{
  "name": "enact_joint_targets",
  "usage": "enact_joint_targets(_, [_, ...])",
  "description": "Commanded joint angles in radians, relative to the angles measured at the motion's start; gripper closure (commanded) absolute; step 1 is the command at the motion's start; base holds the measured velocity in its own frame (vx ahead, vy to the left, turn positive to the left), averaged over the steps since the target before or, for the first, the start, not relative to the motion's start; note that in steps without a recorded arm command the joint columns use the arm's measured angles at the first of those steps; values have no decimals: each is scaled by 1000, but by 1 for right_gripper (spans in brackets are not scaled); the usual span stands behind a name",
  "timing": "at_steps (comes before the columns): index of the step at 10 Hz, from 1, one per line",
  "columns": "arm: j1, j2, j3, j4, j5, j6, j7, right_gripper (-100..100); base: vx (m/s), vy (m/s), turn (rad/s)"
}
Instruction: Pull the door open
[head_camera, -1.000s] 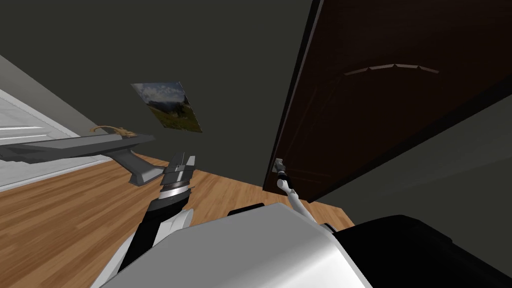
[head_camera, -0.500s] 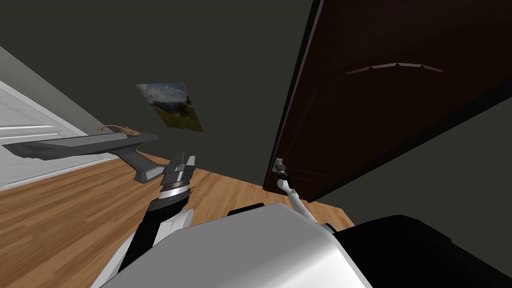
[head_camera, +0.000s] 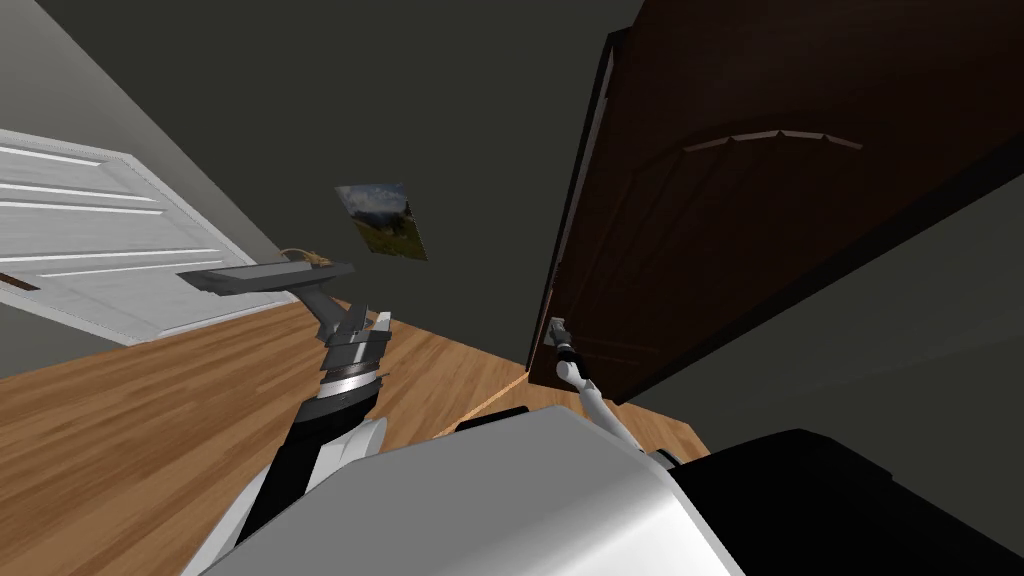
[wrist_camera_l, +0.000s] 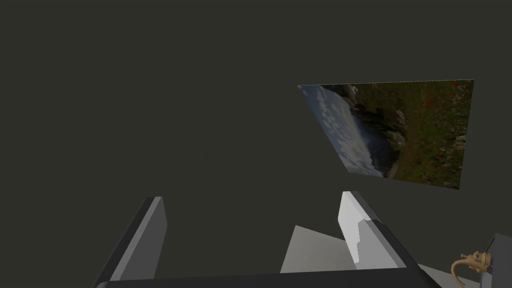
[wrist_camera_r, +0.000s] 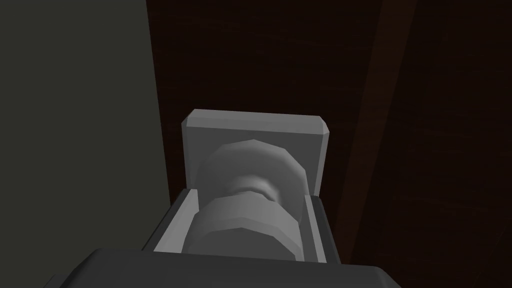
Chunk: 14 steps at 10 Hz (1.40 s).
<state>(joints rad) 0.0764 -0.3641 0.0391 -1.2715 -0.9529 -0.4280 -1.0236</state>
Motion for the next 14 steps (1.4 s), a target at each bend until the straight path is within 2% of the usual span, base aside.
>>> enact_joint_targets(1, [6, -16, 17, -9, -2, -3, -22, 100, -233, -56, 135])
enact_joint_targets(4, [23, -50, 49, -25, -6, -5, -61, 100, -237, -35, 145])
enact_joint_targets(5, [20, -45, 42, -20, -5, -5, -53, 100, -97, -1, 26])
enact_joint_targets(6, [31, -61, 61, -28, -5, -8, -71, 100, -136, -29, 127])
enact_joint_targets(10, [50, -97, 99, -48, -4, -22, -105, 100, -223, -55, 133])
enact_joint_targets(14, [76, -145, 149, -75, -3, -40, -152, 100, -269, -67, 151])
